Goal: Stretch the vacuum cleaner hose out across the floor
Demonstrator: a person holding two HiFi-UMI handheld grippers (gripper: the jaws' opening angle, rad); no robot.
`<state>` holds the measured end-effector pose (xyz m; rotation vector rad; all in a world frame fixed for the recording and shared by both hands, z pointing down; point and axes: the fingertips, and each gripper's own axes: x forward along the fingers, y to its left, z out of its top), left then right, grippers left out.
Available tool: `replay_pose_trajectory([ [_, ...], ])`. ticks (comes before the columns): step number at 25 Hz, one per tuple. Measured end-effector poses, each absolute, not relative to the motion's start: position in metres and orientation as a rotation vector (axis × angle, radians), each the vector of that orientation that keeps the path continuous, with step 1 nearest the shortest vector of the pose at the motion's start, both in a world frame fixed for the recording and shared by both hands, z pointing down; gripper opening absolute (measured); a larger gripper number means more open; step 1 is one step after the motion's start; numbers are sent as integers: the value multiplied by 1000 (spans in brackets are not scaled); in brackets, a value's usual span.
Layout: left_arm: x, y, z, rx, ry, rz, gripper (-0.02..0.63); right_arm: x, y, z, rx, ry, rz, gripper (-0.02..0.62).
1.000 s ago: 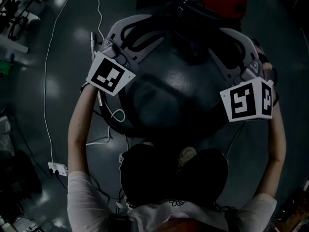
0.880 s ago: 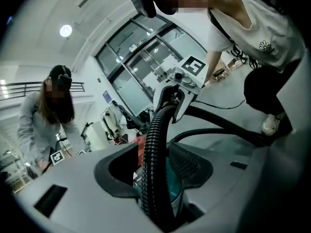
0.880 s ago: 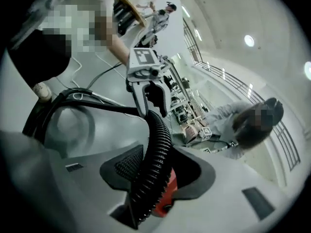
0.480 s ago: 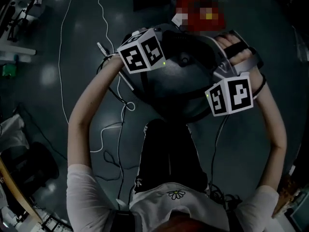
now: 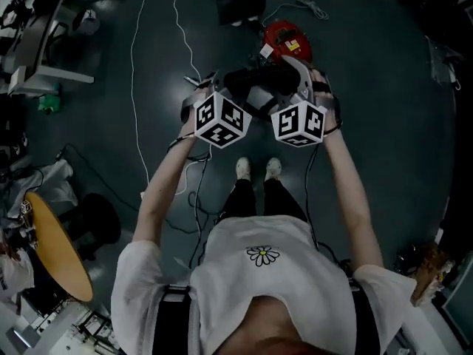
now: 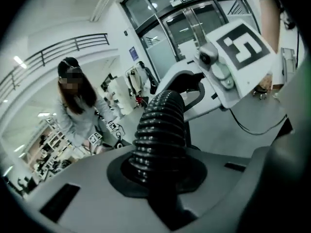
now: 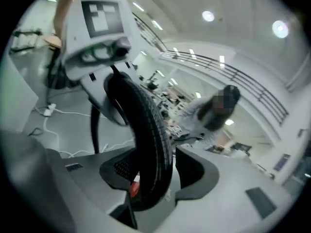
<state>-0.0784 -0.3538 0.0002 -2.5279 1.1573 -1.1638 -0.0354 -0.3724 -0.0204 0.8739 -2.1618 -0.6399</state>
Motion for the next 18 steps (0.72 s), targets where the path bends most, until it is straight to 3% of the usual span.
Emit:
replay_pose_trajectory([
  [3,-95,-314,-40,-2441,1302,-1100,78,2,-350,-20,1242,-2095,-540,204],
  [11,-120,-231,-86,-2479,1434,-956,78,16,-319,124,1462,-2122,359,204],
  [18,-168,-205,-63,-2594,1531,-963,78,21,-323,87,1449,-2179,275,169],
])
